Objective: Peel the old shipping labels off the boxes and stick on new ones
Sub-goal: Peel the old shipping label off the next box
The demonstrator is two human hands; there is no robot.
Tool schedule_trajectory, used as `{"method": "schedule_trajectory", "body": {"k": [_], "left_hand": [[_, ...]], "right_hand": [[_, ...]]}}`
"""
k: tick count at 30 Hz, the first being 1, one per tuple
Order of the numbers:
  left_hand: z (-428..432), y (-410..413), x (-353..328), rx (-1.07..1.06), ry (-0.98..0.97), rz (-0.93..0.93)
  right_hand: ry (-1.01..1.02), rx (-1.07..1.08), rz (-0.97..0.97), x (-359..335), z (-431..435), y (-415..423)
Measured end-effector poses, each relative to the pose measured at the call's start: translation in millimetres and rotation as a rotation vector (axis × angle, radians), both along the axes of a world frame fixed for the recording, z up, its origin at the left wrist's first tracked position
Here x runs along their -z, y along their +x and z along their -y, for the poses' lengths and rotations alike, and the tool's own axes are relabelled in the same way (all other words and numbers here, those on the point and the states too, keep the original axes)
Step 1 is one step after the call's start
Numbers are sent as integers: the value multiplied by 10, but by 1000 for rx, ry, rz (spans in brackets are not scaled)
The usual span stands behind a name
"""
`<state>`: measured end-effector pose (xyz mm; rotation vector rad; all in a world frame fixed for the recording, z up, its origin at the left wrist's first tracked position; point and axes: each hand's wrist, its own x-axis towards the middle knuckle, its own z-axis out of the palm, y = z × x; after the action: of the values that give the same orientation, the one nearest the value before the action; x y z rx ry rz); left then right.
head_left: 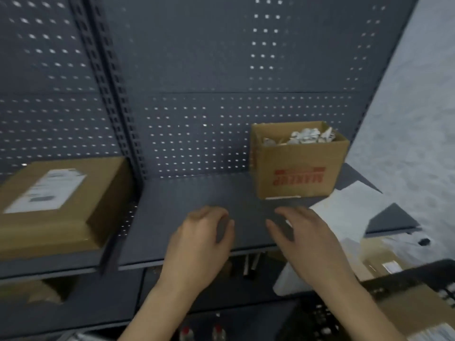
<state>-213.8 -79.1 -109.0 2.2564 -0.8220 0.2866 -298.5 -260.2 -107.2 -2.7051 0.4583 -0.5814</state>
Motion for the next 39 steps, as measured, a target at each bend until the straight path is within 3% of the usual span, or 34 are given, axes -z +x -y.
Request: {"method": "schedule_trajectory", "body": {"k": [7,15,22,32,39], "left_hand": [[-1156,688,-94,-167,34,115],[-2085,1305,-77,-295,11,20],[-2429,1742,-81,-442,30,-48],[-2898,2311,-67,-653,225,-205],[-3137,2616,-82,-667,268,-498]], "right_hand": [[3,-197,-13,-146,-905,857],[97,-322,40,-117,-1612,1620],[254,-442,-54,-17,-1948,2318],[421,-479,-218,50,-2292,3046],[470,-375,-309,27,-2461,3186]]}}
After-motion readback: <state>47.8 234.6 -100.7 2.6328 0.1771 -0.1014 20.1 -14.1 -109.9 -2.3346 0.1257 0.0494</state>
